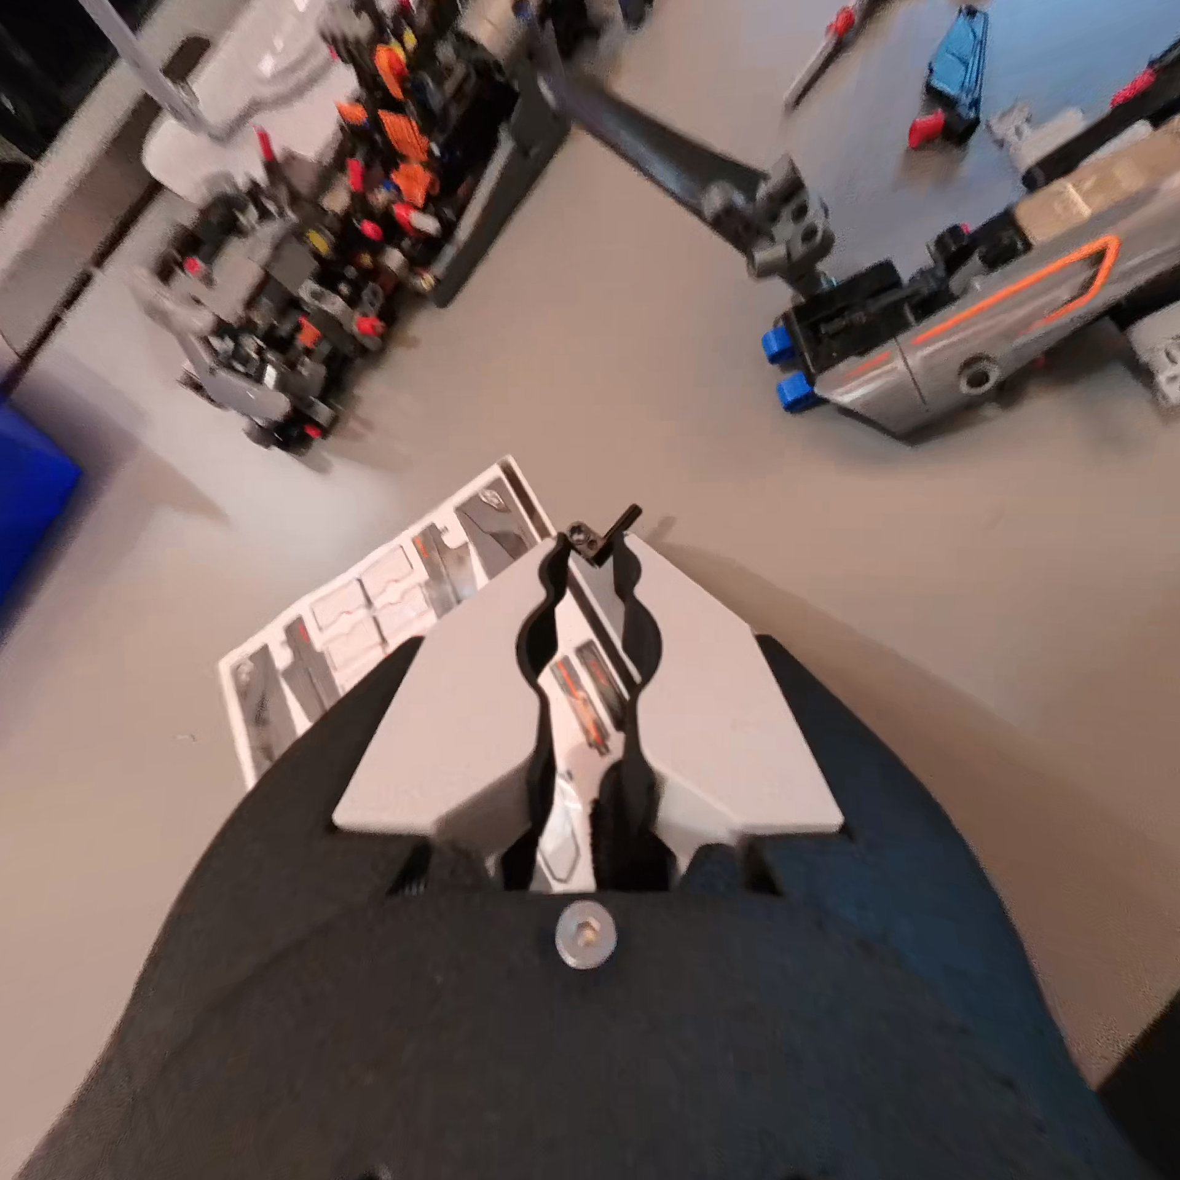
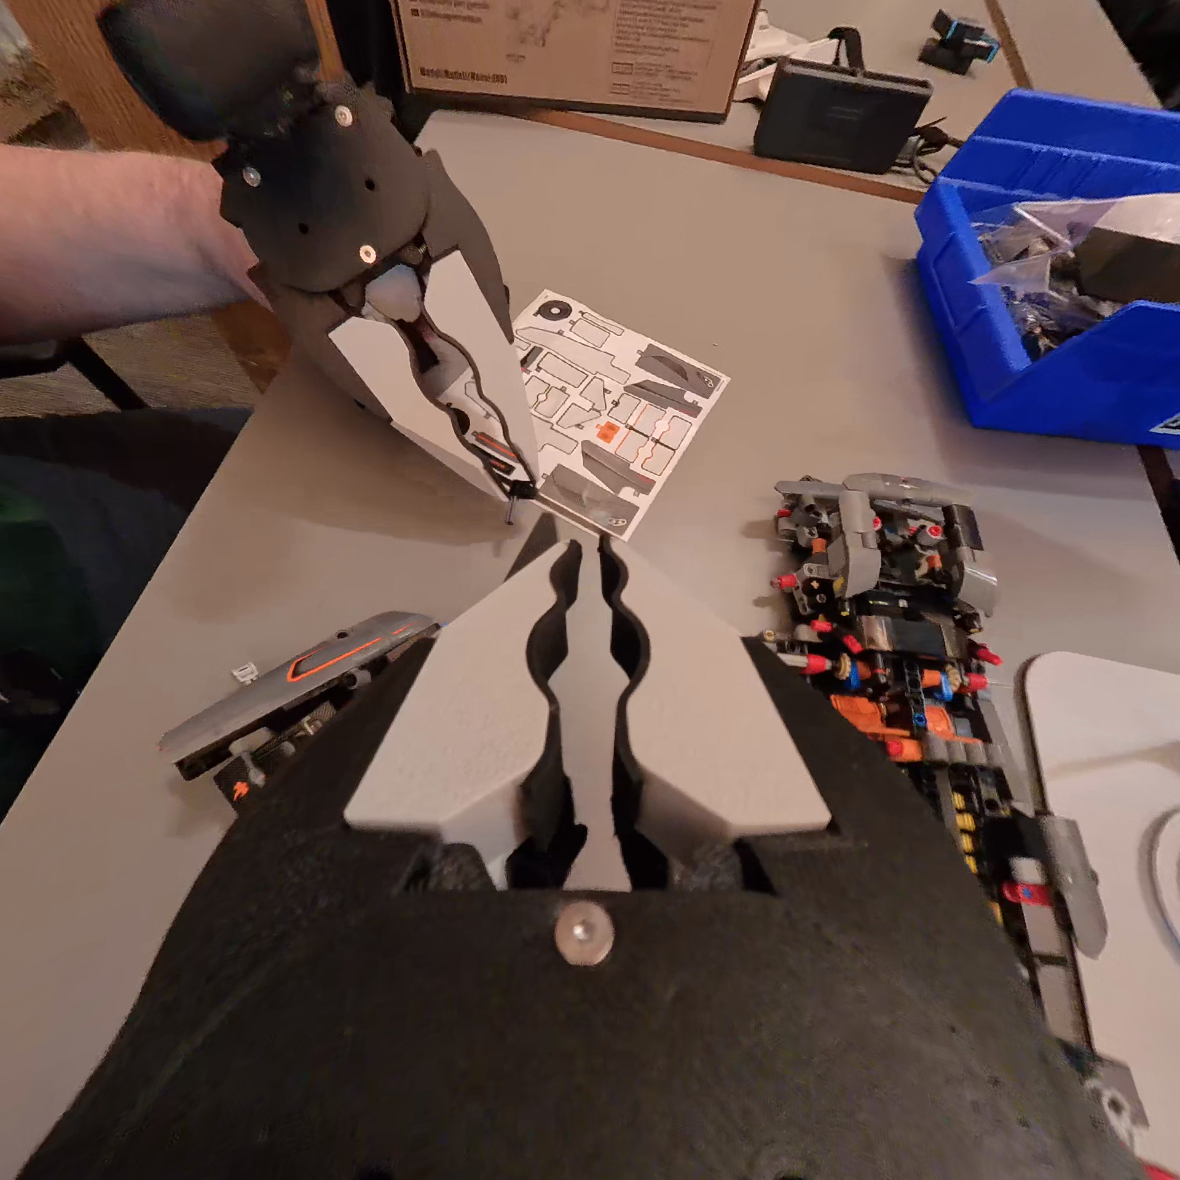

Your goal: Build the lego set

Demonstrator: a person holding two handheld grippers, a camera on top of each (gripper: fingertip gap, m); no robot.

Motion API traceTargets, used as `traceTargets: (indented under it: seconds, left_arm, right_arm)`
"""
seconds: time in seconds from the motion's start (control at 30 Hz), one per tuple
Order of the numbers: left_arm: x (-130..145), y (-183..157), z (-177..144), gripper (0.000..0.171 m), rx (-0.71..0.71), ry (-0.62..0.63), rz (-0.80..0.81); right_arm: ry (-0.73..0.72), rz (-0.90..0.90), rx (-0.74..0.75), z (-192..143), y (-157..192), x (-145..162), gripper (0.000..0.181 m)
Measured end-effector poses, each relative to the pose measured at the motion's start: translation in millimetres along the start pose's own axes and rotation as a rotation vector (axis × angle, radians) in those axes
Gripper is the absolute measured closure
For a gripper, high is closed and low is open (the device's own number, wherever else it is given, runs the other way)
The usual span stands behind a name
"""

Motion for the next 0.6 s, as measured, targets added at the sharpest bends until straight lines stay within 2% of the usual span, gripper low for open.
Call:
traceTargets:
  seconds: [0.13, 0.4, 0.47, 0.6]
  left_arm:
    - [-33.8, 16.8, -15.1, 0.16, -0.023, -0.159, 0.063]
    - [-92.4, 49.4, -48.8, 0.16, 0.041, -0.44, 0.12]
    - [-100.5, 54.0, -53.4, 0.161, 0.016, -0.461, 0.165]
    - [-105.4, 58.7, -51.3, 0.16, -0.125, -0.389, 0.311]
  right_arm:
    - [-0.025, -0.006, -0.095, 11.6, -11.6, -7.8, 0.174]
    - [-0.173, 0.032, -0.297, 15.9, -25.4, -39.6, 0.169]
    - [-0.2, 0.075, -0.352, 12.3, -26.9, -45.4, 0.168]
    - [-0.217, 0.216, -0.438, 6.6, -32.8, -50.2, 0.166]
Point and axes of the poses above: each gripper's, where its closed fingertips meet, z out along the fingers, x out of its underside, y = z × x across the jaws, the point moved 2 cm from there along -z, back along the fingers, and after that the axes turned 8 degrees about y, right-handed, at the moved point
